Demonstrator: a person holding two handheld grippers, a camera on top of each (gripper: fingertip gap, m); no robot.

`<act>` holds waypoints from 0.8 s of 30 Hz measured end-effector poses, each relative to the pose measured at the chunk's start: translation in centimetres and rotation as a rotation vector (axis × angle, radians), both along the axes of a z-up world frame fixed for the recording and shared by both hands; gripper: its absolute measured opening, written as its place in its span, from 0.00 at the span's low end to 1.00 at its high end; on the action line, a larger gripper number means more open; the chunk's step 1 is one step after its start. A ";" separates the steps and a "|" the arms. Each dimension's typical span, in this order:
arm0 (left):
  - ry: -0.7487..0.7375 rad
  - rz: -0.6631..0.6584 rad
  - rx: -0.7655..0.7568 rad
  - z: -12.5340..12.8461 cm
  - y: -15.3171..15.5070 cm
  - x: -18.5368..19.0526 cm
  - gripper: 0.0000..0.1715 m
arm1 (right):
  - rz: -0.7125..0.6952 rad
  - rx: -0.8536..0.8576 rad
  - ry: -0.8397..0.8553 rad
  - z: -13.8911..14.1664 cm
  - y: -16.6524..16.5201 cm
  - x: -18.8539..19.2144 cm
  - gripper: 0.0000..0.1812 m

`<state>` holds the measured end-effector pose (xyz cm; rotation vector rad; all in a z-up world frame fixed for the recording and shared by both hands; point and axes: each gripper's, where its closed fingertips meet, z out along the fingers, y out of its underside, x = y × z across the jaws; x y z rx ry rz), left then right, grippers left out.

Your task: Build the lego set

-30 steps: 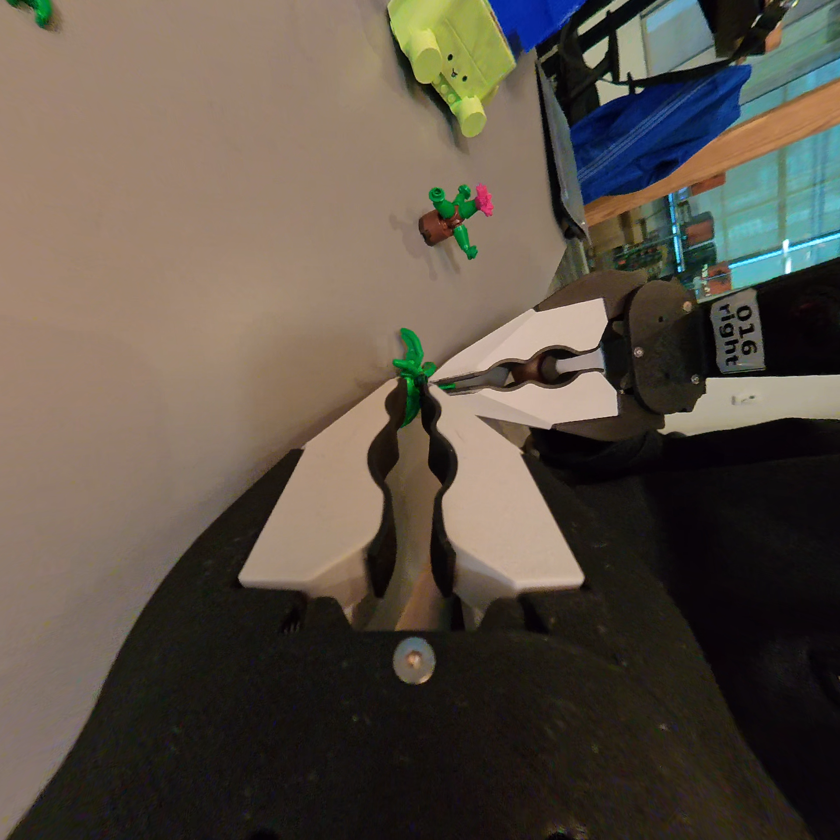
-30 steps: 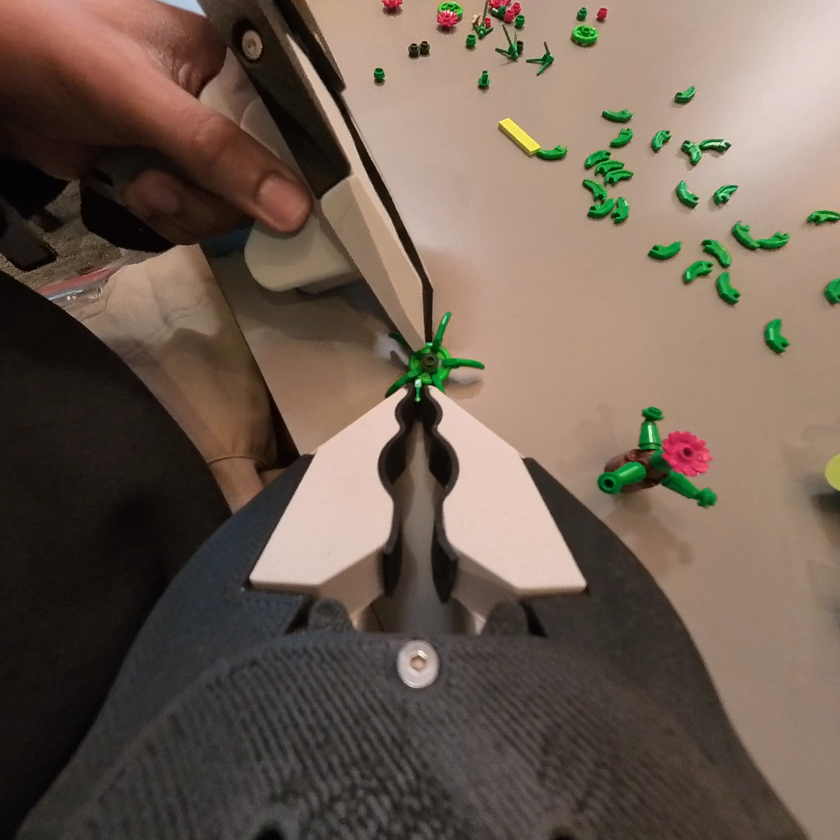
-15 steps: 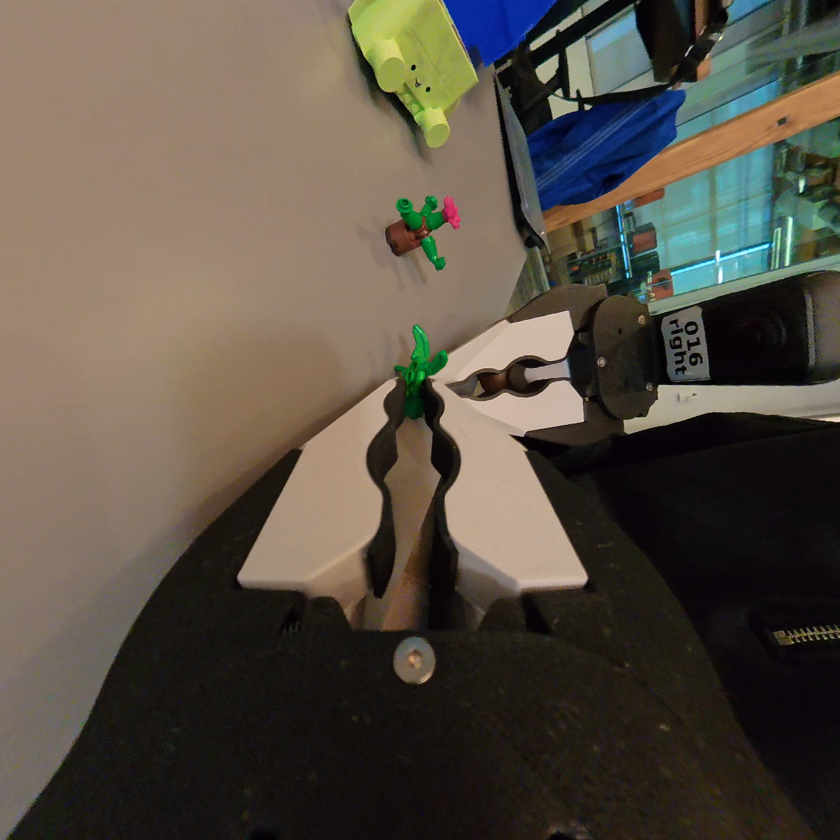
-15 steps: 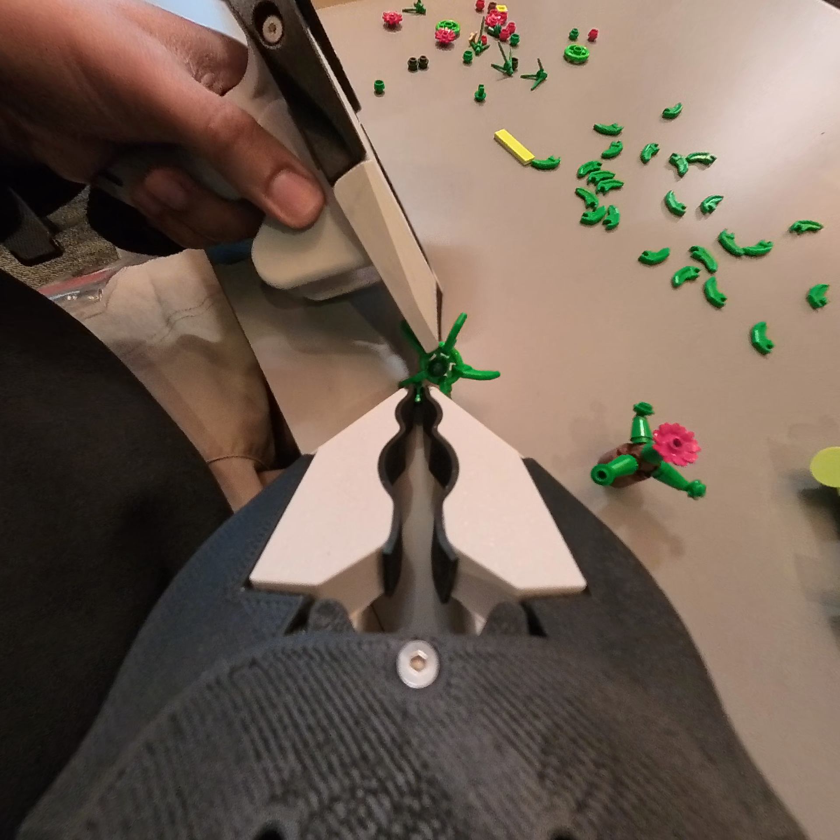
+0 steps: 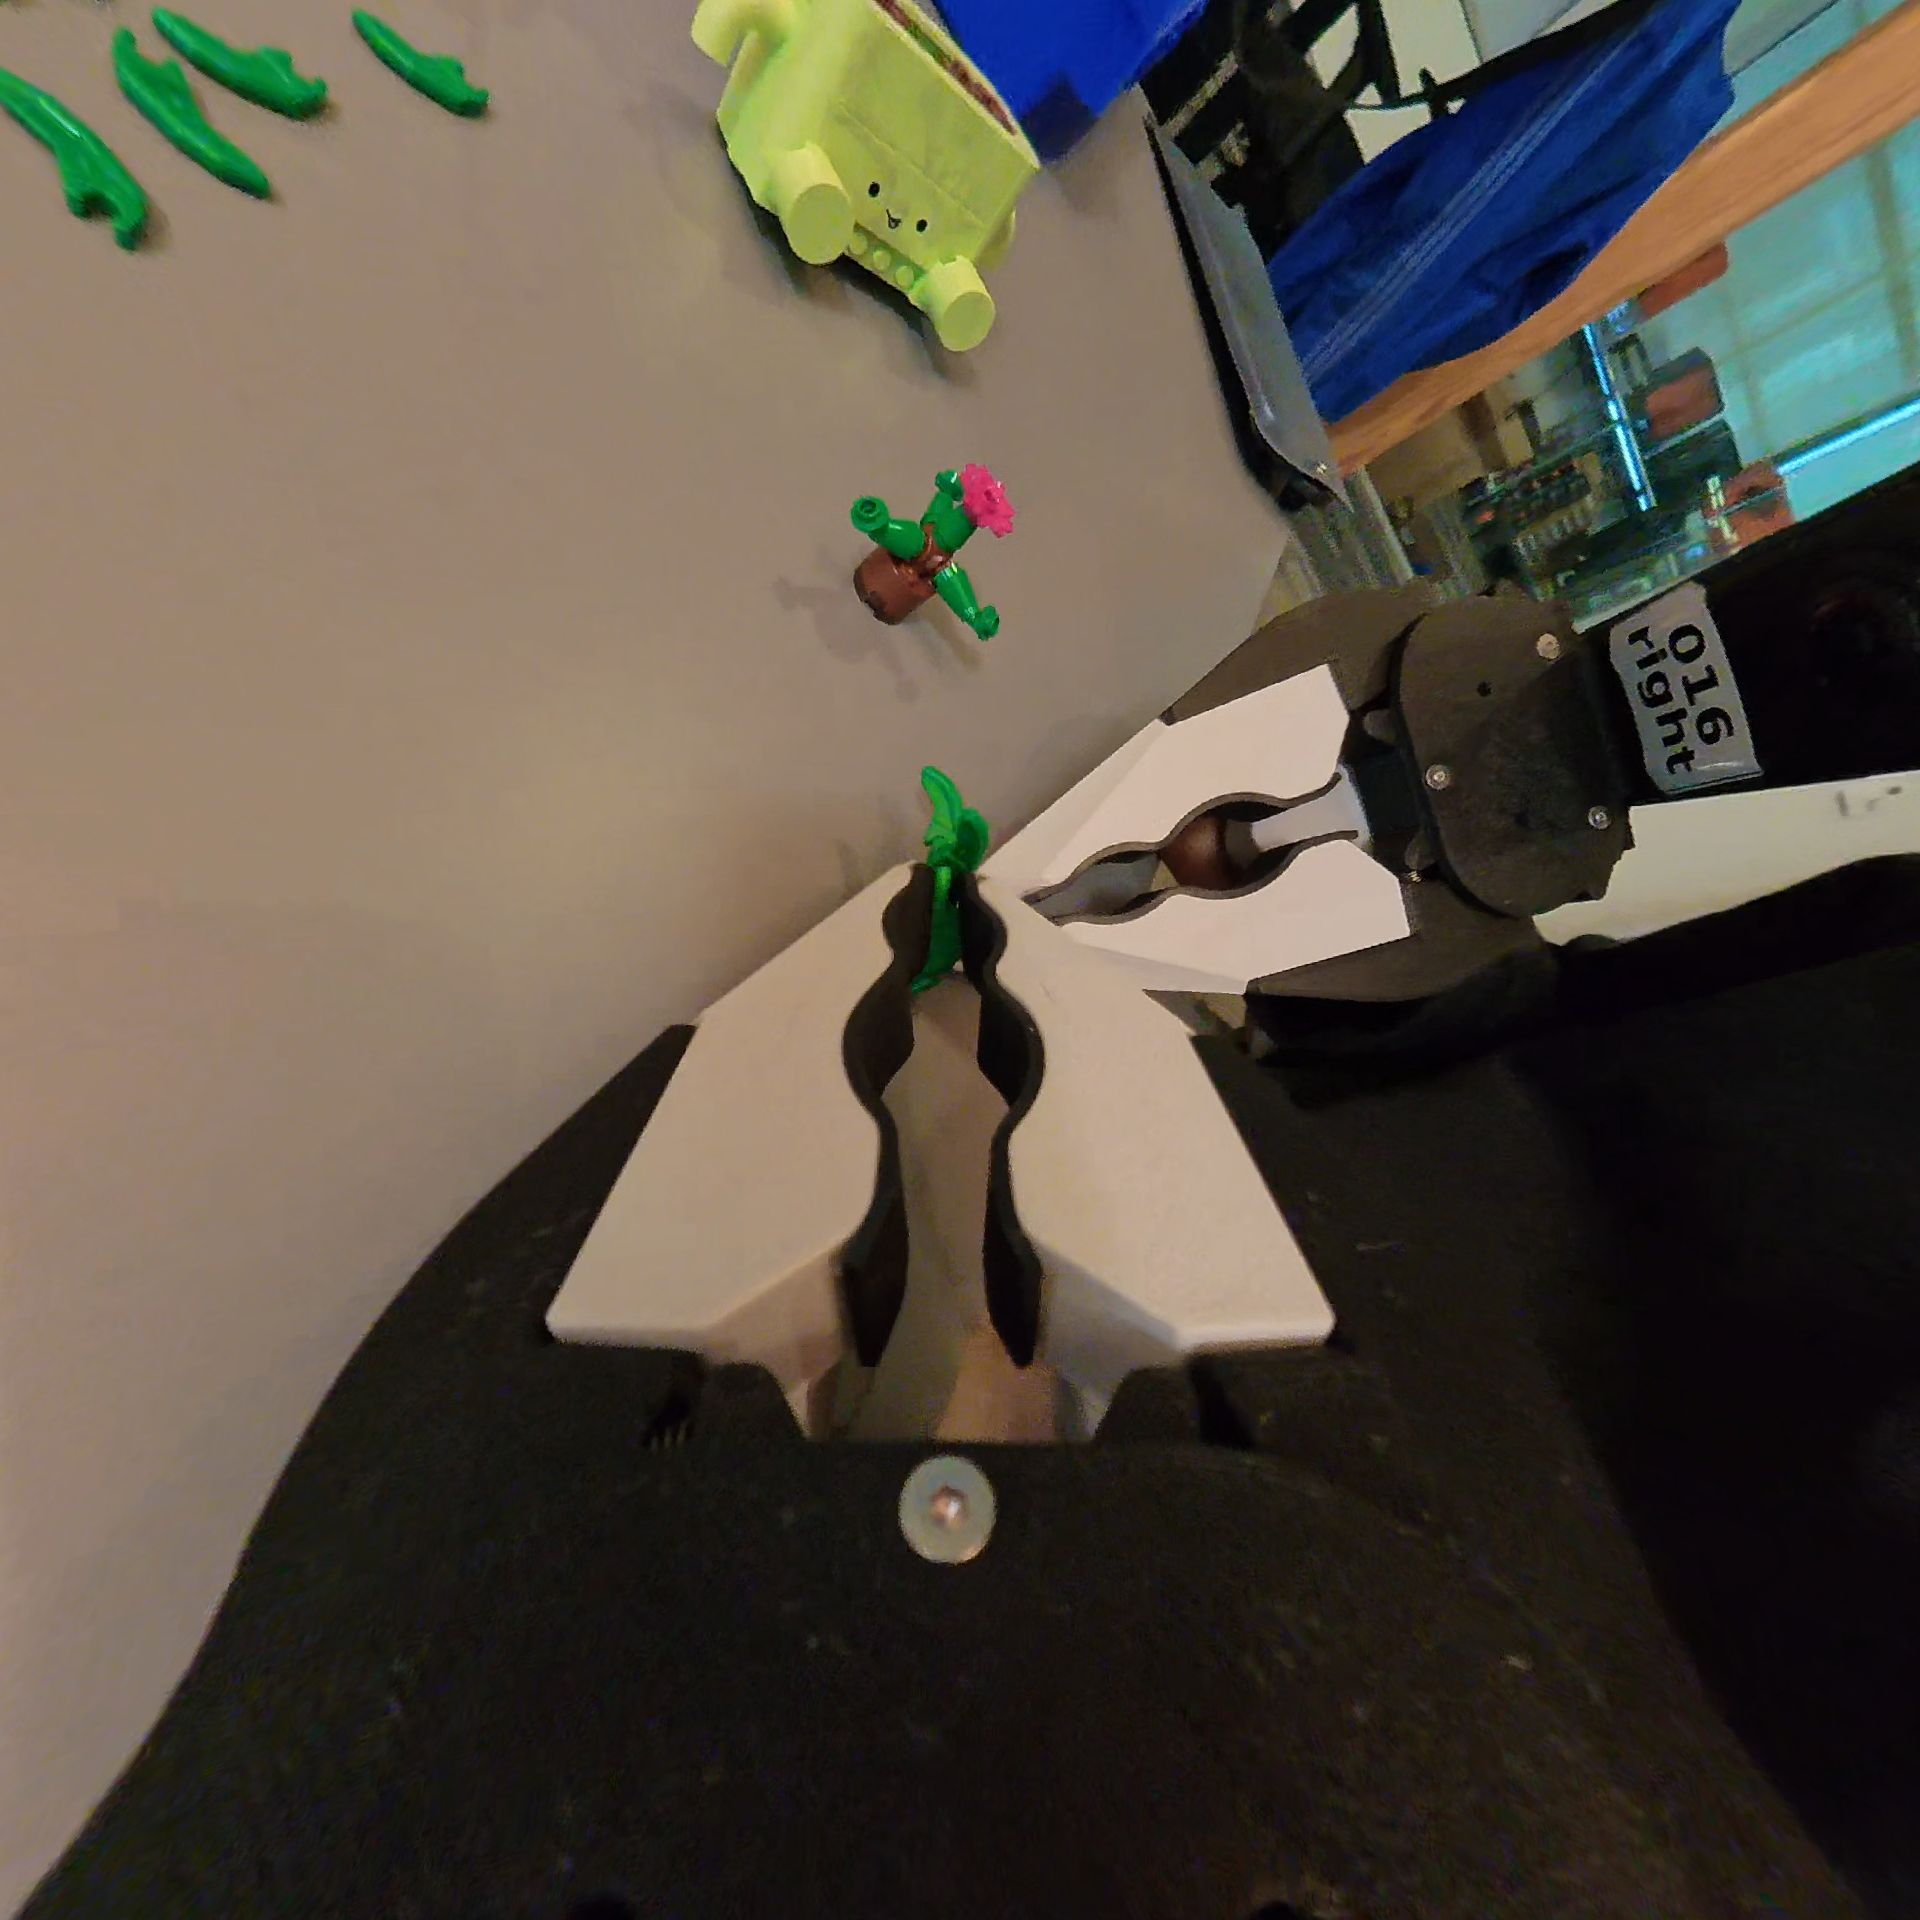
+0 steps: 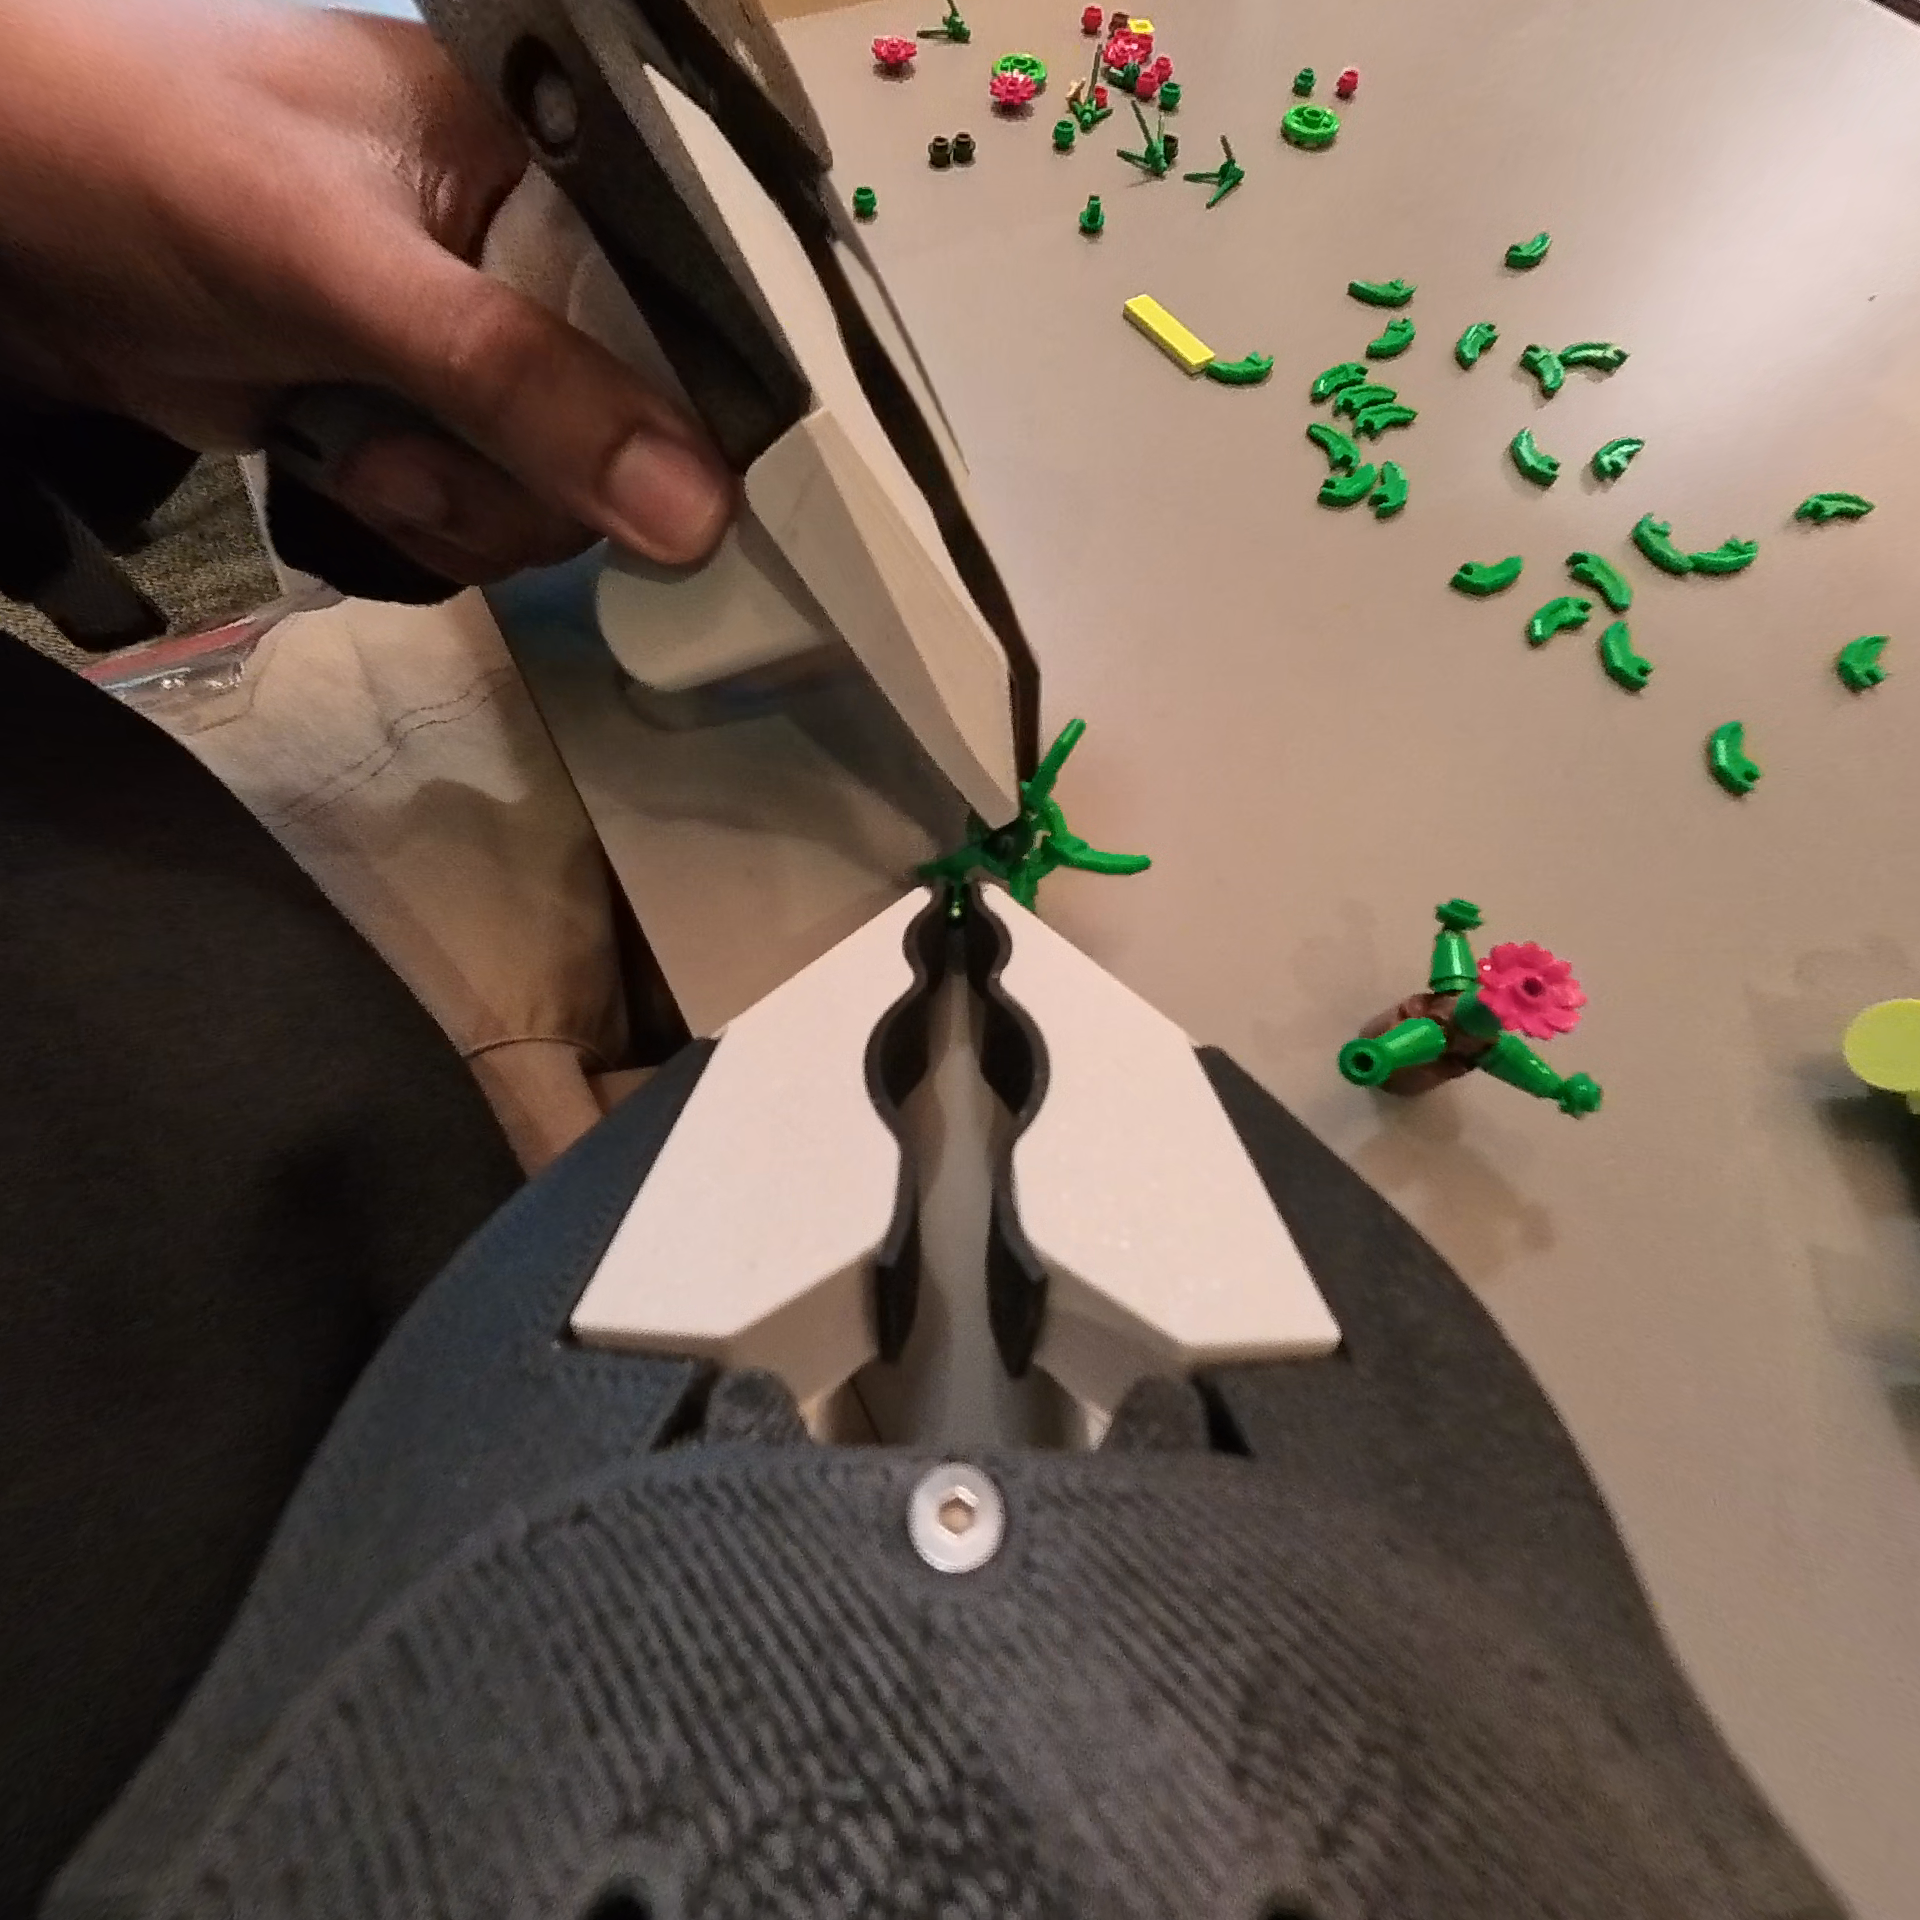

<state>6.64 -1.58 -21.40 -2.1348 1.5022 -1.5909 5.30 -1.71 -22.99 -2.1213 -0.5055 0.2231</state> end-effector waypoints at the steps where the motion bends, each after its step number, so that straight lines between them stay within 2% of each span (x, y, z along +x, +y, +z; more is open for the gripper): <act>1: -0.006 -0.004 0.007 0.0 0.0 0.0 0.02 | 0.000 -0.001 0.001 0.0 0.0 0.0 0.00; 20: 0.049 -0.041 -0.062 -0.5 0.6 -1.6 0.02 | -0.003 -0.012 0.019 -0.1 0.1 0.0 0.00; 24: 0.052 -0.018 -0.151 -0.4 0.5 -1.7 0.01 | 0.008 -0.006 0.013 0.0 0.2 -0.4 0.00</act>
